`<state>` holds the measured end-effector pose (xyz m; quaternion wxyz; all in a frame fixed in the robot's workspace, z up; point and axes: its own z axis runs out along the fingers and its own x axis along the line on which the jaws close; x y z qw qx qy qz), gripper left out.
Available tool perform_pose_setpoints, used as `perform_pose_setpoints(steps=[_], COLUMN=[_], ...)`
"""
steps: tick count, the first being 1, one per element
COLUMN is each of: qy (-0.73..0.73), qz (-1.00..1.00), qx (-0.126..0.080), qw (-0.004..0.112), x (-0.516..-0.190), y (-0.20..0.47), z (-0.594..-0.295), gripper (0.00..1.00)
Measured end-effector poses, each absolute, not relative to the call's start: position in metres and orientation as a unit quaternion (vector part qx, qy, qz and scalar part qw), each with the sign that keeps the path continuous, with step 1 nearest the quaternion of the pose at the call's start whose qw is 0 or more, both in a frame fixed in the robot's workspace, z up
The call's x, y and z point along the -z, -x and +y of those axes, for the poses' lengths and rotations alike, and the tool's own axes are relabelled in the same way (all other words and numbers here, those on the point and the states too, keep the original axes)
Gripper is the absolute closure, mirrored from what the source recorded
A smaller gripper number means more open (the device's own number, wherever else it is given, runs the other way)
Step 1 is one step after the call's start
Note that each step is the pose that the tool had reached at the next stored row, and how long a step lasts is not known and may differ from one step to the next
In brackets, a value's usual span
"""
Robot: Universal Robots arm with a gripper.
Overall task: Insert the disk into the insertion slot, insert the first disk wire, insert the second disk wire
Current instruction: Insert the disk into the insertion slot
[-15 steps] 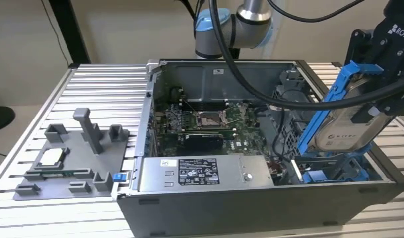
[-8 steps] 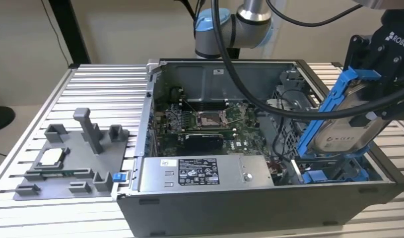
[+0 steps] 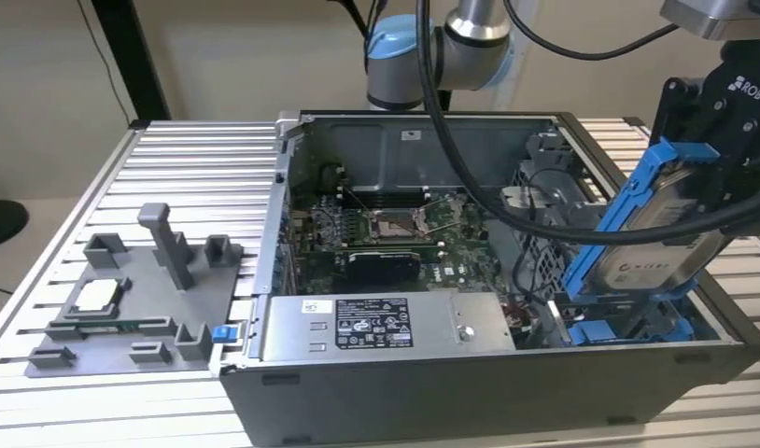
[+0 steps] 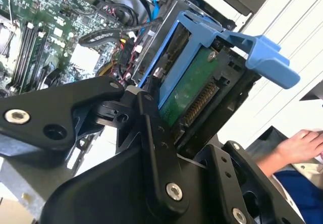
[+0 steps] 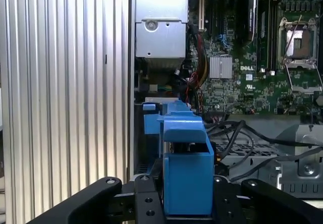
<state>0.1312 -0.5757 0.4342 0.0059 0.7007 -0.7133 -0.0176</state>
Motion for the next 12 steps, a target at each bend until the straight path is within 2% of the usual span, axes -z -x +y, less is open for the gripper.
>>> perform_pose_setpoints(steps=[12], qy=[-0.701], qz=[-0.713], qx=[0.018], qw=[0.006], x=[-0.4330], y=[-0.1328], z=[-0.5757], gripper=[1.00])
